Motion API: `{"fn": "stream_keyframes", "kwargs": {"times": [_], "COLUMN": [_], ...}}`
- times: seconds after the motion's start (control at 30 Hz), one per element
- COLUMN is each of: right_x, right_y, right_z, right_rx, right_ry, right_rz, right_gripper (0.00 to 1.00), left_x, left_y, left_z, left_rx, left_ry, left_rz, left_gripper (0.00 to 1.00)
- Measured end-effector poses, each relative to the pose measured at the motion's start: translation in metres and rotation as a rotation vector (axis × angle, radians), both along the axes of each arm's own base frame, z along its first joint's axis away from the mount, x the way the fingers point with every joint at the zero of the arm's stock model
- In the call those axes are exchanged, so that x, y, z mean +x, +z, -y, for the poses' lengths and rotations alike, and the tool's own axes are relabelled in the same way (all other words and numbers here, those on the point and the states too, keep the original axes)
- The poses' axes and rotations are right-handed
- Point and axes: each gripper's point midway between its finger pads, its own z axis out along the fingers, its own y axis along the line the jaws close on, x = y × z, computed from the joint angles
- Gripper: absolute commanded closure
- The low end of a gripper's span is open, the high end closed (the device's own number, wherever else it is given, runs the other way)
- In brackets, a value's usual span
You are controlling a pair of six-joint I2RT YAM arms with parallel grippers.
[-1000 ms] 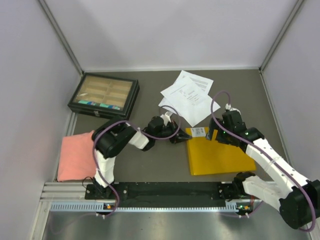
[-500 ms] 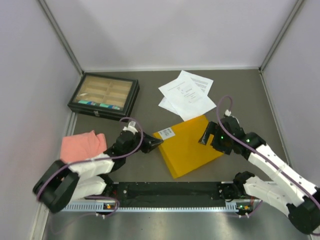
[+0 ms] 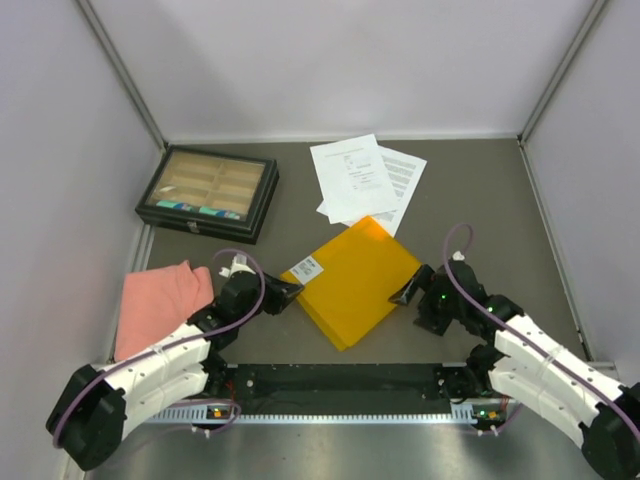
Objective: Put the files into the folder
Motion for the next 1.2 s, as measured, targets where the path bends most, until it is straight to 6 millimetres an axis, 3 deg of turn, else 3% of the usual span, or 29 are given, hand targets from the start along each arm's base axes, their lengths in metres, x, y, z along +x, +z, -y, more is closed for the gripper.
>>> {"fn": "stream_keyframes", "kwargs": {"times": [0.17,0.57,0.67,0.73,0.9,1.1,1.2], "right_x": [0.016,0.013,0.013,0.015,0.014,0.02,0.026], "right_y": [0.01,-0.019,-0.023,-0.022,-0.026,-0.011,0.001], "right_z": [-0.019,-0.022,-0.023,-0.025,-0.023,-0.021,-0.02], "right_rx": [0.12,0.167,0.169,0.178,0.186,0.209,0.219], "right_ry": [-0.041,-0.1,-0.103,-0.105,-0.116,-0.115,-0.112], "right_rz": [0.03,-0.04,-0.052,-0.044,-0.044,0.048,0.122], "right_gripper": [0.18,0.34,0.57,0.65,0.65,0.73,0.86], "left_x": [-0.005,-0.015,-0.016,-0.016,-0.016,-0.018,-0.02], "left_y": [-0.005,-0.009,-0.009,-0.009,-0.013,-0.018,-0.022], "left_z": [0.002,0.009,0.009,0.009,0.008,0.007,0.006], "left_rx": [0.001,-0.011,-0.011,-0.012,-0.003,0.009,0.038], "left_ry": [-0.025,-0.081,-0.089,-0.089,-0.083,-0.086,-0.091], "left_rz": [-0.026,-0.065,-0.071,-0.072,-0.086,-0.105,-0.127], "left_gripper": [1.0,1.0,1.0,1.0,1.0,1.0,1.0]}}
